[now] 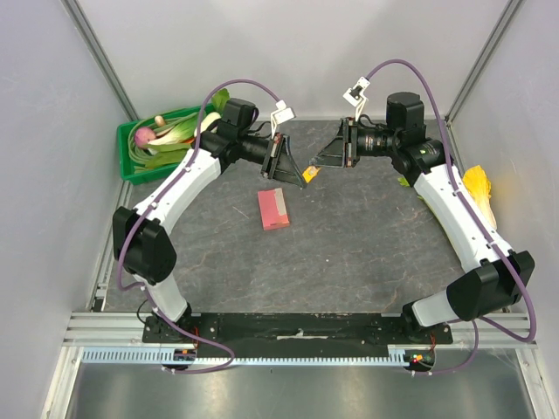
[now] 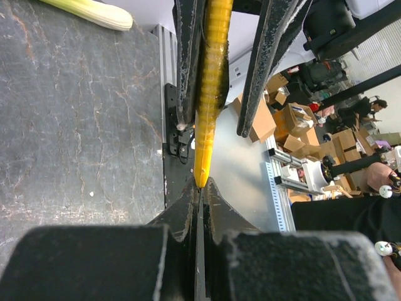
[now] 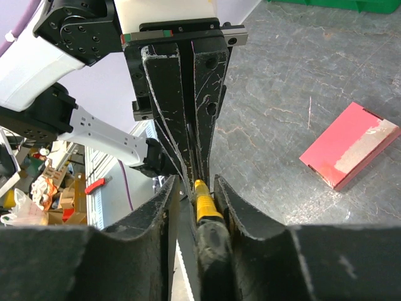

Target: Unpack the express box

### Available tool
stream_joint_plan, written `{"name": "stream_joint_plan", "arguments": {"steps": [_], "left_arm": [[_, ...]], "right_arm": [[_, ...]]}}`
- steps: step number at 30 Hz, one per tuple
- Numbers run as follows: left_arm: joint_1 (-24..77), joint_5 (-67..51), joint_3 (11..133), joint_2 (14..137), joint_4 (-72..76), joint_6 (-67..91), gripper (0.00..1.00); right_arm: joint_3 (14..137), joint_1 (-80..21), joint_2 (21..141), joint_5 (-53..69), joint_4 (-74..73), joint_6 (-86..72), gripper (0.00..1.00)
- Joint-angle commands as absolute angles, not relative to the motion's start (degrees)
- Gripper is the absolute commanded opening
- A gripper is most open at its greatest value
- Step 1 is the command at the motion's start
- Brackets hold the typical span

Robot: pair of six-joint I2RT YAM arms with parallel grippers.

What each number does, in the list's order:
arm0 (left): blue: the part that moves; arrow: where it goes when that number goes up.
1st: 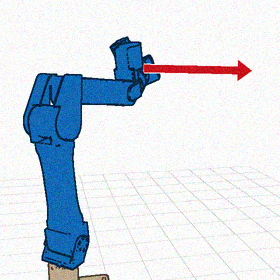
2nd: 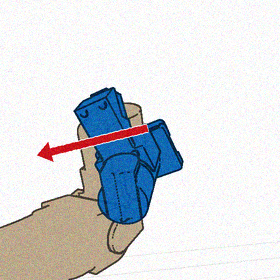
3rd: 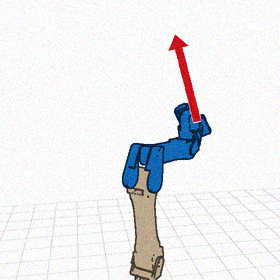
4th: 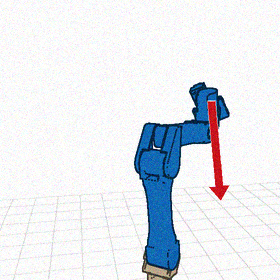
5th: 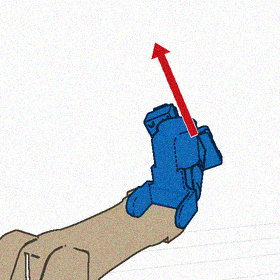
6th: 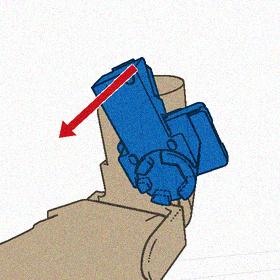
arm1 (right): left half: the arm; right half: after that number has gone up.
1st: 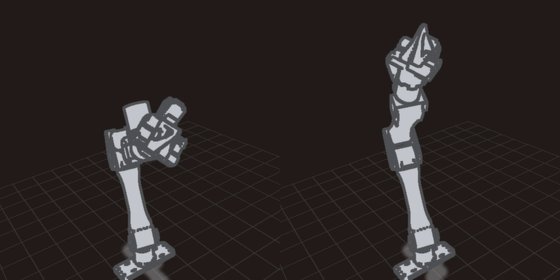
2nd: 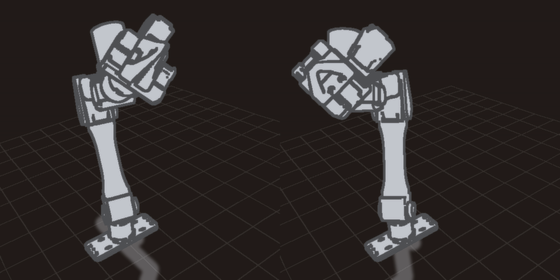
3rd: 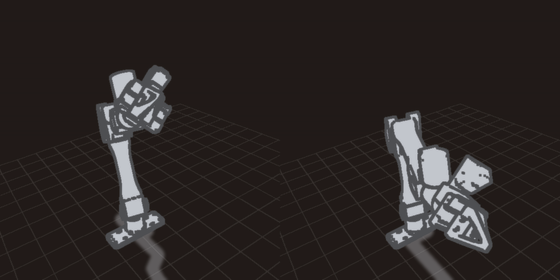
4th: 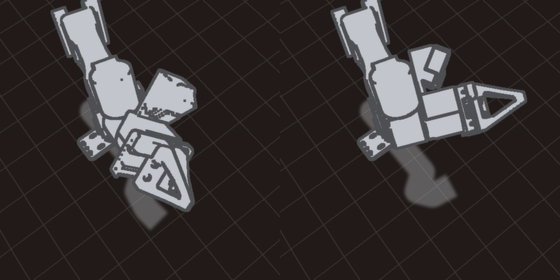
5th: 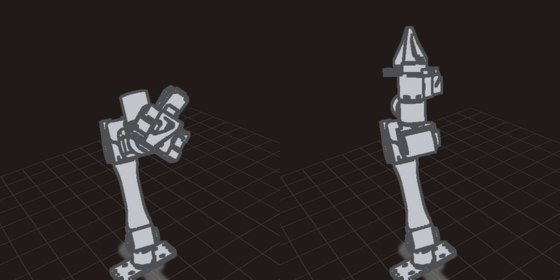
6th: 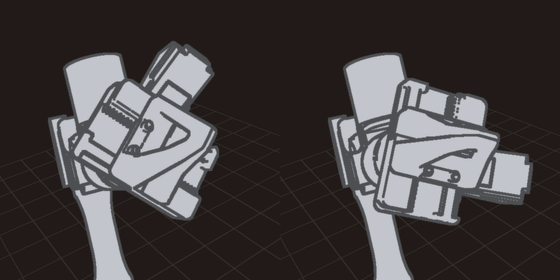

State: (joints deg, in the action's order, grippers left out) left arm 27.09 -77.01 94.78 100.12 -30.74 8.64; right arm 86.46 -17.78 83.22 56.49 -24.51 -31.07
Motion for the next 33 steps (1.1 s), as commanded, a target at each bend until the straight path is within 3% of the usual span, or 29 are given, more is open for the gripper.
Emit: {"name": "stream_joint_plan", "arguments": {"steps": [1,4,8,10,18,33], "left_arm": [[27.16,-77.08,96.42,100.46,-31.2,6.15,0.02],[26.98,-77.08,96.59,100.46,-32.16,5.37,0.02],[26.02,-77.08,97.56,100.37,-34.71,3.08,0.02],[25.75,-77.34,97.65,100.37,-35.51,2.37,0.02],[25.75,-78.92,97.47,100.63,-36.56,1.15,0.02],[26.45,-80.86,97.65,101.34,-40.08,-3.34,0.02]], "right_arm": [[87.19,-17.93,83.32,56.51,-24.7,-30.5,0.33],[87.19,-17.93,83.5,56.95,-24.87,-30.32,0.34],[87.36,-17.93,83.58,57.92,-26.01,-29.1,0.5],[87.98,-17.84,83.67,58.09,-26.98,-27.43,0.52],[89.65,-17.93,84.64,58.63,-31.38,-23.82,0.41],[90.7,-18.02,86.04,58.54,-31.29,-23.55,0.48]]}}
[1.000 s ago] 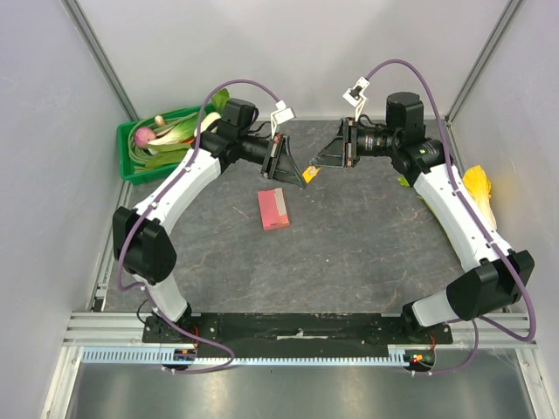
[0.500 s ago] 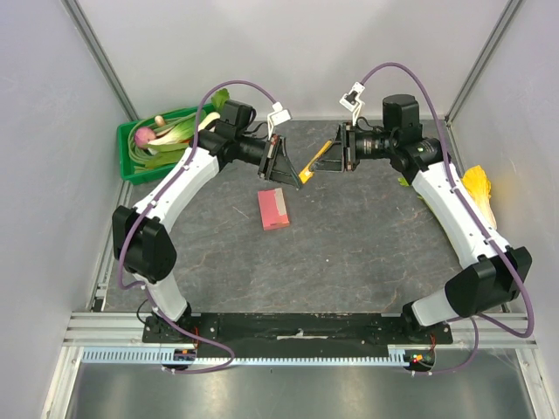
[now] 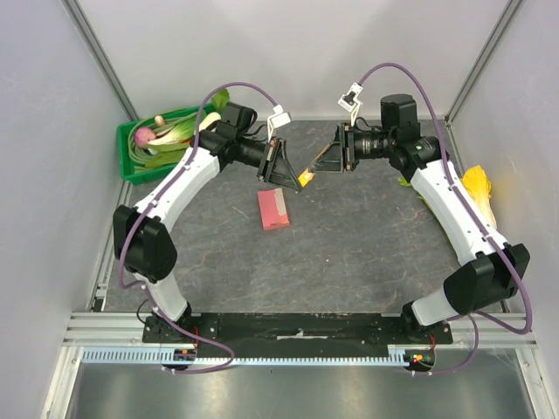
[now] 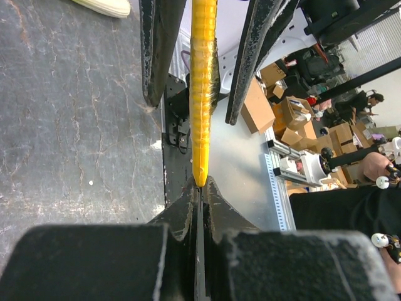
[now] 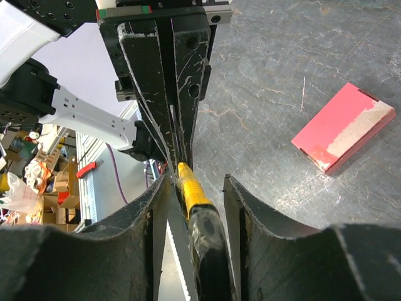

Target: Unpack the express box

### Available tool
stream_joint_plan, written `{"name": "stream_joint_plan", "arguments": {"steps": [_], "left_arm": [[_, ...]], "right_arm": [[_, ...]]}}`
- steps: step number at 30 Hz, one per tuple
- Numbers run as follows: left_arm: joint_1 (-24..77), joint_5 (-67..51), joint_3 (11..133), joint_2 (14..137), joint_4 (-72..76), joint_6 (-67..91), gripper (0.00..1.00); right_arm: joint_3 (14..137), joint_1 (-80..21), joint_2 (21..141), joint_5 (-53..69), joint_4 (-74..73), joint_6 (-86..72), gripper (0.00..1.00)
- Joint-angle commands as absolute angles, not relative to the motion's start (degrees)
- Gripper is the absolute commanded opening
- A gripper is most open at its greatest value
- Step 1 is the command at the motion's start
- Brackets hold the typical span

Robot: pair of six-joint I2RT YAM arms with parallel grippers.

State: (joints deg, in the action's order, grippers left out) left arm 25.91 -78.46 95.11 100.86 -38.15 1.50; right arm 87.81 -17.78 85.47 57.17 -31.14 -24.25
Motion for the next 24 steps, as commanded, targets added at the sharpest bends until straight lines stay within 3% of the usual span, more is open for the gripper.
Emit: {"name": "stream_joint_plan", "arguments": {"steps": [1,4,10,17,18,22,24], "left_arm": [[26.46,-80.6,97.73,101.42,-40.17,-3.43,0.02],[26.46,-80.51,98.35,102.12,-41.3,-4.3,0.02],[26.46,-79.28,99.31,102.83,-41.57,-4.31,0.02],[26.19,-78.84,99.75,103.62,-42.19,-4.66,0.02],[26.19,-79.1,99.84,103.8,-42.19,-4.66,0.02],[26.1,-79.01,100.02,103.89,-42.54,-5.01,0.02],[25.93,-78.75,99.93,103.89,-42.63,-5.1,0.14]], "right_arm": [[90.7,-18.02,86.04,58.8,-31.38,-23.47,0.47],[90.7,-18.19,86.22,58.97,-31.2,-23.47,0.47],[90.18,-18.54,86.22,60.03,-31.2,-22.94,0.34],[89.12,-18.63,85.52,60.82,-31.29,-22.06,0.38],[89.12,-18.63,85.52,60.73,-31.38,-21.97,0.36],[90.0,-18.63,85.69,58.98,-31.38,-22.15,0.0],[90.17,-18.63,86.04,58.01,-31.46,-22.24,0.0]]}}
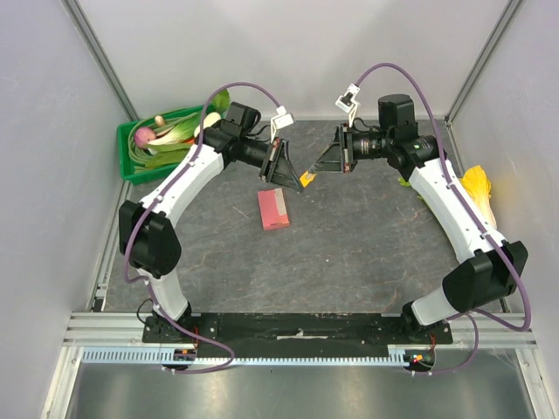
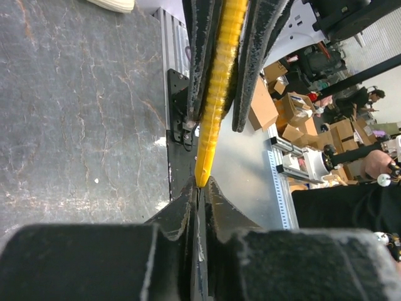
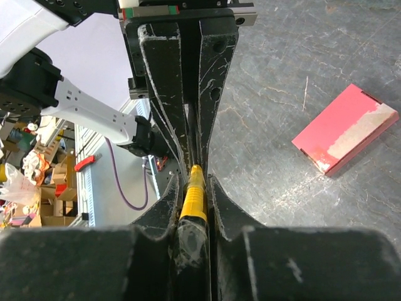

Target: Unpack the express box

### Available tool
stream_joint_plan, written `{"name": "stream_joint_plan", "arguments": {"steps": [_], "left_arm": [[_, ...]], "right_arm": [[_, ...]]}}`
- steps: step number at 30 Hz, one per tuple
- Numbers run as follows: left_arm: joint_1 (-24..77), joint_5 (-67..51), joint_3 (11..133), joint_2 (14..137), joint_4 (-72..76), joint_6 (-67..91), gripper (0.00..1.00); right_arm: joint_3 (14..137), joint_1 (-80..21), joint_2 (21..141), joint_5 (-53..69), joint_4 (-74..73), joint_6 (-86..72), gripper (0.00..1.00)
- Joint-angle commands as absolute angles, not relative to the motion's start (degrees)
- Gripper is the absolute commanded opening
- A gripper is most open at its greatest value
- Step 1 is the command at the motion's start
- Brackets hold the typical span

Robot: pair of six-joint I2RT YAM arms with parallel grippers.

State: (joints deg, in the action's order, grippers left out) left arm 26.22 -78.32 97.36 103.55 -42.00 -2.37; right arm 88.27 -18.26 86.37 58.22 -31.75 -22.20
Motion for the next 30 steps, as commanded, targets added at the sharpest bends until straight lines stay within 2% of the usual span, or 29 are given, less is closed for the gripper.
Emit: {"name": "stream_joint_plan", "arguments": {"steps": [1,2,3,5,7,8,12,16,19,20,25,27,30], "left_arm": [[25.75,-78.75,100.02,103.89,-42.54,-5.18,0.2],[25.66,-78.66,100.11,103.89,-42.63,-5.19,0.41],[25.14,-77.88,100.02,103.71,-42.54,-5.19,0.55],[24.7,-75.95,99.93,102.84,-42.45,-5.54,0.75],[23.82,-71.73,98.8,101.26,-39.4,-4.49,0.85],[23.47,-70.24,98.01,100.64,-37.64,-1.52,0.95],[18.31,-57.25,94.58,100.02,-31.56,9.65,0.96],[11.79,-50.47,90.54,101.16,-28.66,21.94,0.97],[10.81,-37.22,85.44,99.41,-27.69,25.21,0.97],[10.81,-32.22,82.56,99.06,-27.51,25.92,0.94],[10.99,-26.02,72.53,97.65,-22.86,30.75,0.9],[11.16,-23.04,69.09,98.17,-21.8,31.55,0.99],[11.95,-21.36,67.5,99.4,-21.62,30.76,1.0]], "right_arm": [[90.26,-18.63,86.13,57.31,-31.55,-22.15,0.0],[90.35,-18.63,86.31,55.91,-31.55,-22.06,0.0],[90.44,-18.63,86.31,54.85,-31.47,-21.97,0.0],[90.79,-18.63,85.96,51.35,-31.55,-21.1,0.0],[91.05,-18.63,85.43,48.09,-31.46,-20.05,0.0],[91.14,-18.63,84.99,46.34,-31.29,-19.6,0.0],[90.88,-18.63,84.03,32.39,-30.77,-18.11,0.0],[85.54,-19.68,81.13,21.05,-24.98,-18.37,0.0],[80.36,-22.83,77.88,10.17,-19.44,-18.11,0.0],[79.03,-23.98,77.52,7.67,-18.21,-18.19,0.0],[71.38,-32.24,77.17,-4.54,-11.0,-18.54,0.0],[68.05,-34.7,77.34,-5.97,-6.78,-19.59,0.0],[66.54,-37.86,79.18,-9.57,-3.7,-20.56,0.0]]}}
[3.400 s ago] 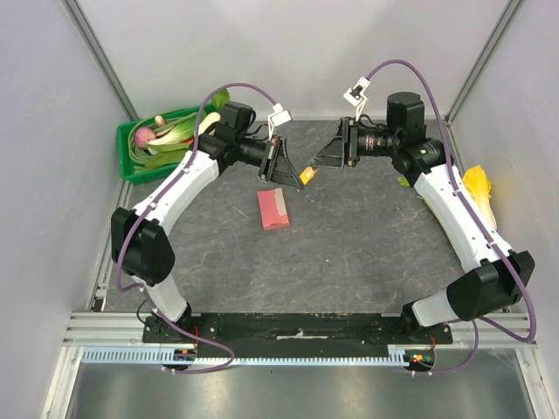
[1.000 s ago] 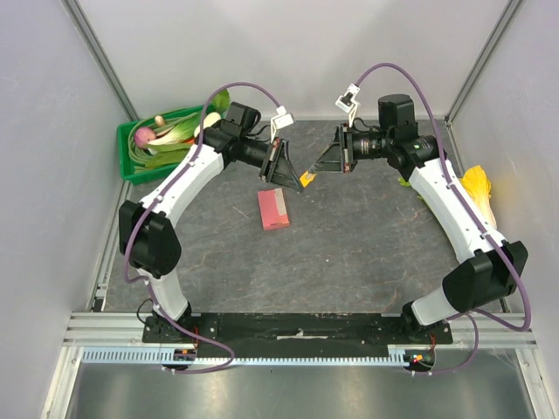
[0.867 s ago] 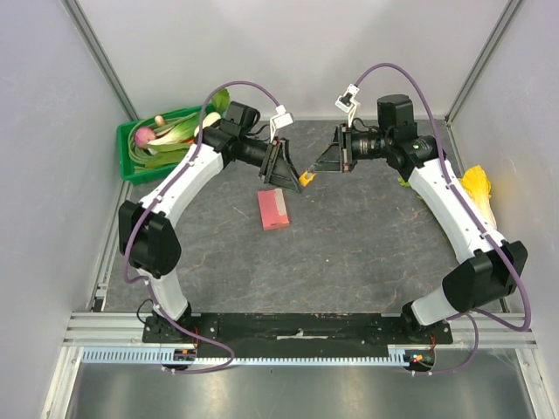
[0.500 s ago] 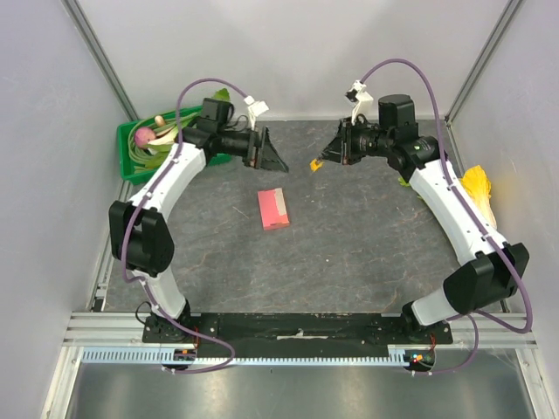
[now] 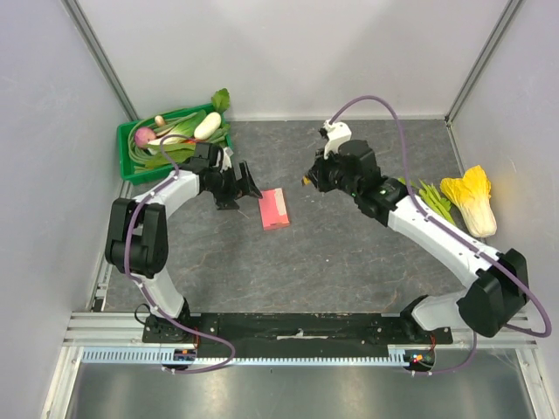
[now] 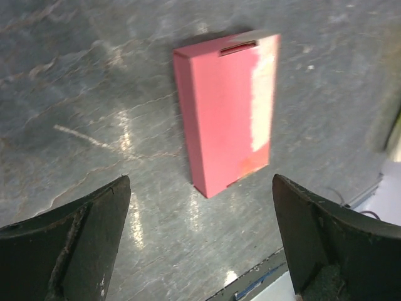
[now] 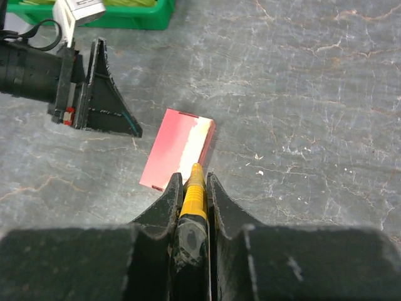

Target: Unpack the express box

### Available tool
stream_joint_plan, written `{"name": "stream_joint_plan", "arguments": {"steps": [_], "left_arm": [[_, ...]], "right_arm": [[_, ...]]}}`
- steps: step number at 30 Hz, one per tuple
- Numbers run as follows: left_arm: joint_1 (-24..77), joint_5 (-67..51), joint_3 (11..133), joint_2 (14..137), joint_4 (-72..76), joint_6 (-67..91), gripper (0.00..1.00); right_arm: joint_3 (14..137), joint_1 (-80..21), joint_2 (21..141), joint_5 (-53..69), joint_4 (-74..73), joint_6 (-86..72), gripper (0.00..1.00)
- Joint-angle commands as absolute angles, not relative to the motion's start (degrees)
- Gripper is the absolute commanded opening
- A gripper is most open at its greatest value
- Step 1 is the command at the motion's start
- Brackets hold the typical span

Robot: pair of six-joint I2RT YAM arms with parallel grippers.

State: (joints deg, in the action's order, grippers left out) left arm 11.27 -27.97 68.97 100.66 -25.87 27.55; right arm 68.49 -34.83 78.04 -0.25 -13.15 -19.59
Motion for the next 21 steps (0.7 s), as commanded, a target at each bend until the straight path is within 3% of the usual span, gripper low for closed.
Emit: {"name": "stream_joint_plan", "arguments": {"steps": [1,5,11,21], "left_arm": [[12.04,-21.88,67.24,100.45,-21.19,30.59,1.0],[12.3,-23.9,66.45,102.13,-18.2,31.9,0.98],[12.48,-28.82,64.43,104.41,-14.95,35.06,0.87],[14.15,-29.18,64.33,109.76,-16.52,42.18,0.79]], "right_arm": [[66.36,-38.58,80.32,-10.97,-3.0,-20.74,0.0],[65.66,-42.09,83.58,-15.8,1.21,-21.18,0.0],[64.6,-46.31,89.38,-21.53,5.26,-24.25,0.0],[64.68,-47.28,96.23,-26.72,9.49,-24.79,0.0]]}}
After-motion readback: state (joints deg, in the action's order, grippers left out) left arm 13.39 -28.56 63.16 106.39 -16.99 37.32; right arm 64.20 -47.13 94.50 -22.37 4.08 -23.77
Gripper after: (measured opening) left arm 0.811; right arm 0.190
